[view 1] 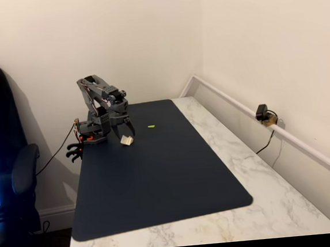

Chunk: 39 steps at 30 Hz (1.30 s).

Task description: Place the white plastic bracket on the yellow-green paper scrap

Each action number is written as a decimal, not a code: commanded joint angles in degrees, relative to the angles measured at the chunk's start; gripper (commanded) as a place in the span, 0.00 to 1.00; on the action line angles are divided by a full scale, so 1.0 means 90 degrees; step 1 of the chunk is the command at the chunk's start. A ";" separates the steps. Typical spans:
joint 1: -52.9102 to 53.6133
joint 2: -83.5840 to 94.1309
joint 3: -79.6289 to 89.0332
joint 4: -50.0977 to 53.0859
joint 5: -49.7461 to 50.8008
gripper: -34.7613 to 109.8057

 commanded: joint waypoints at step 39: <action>0.0264 -0.0635 -0.0068 -0.0439 -0.0078 0.24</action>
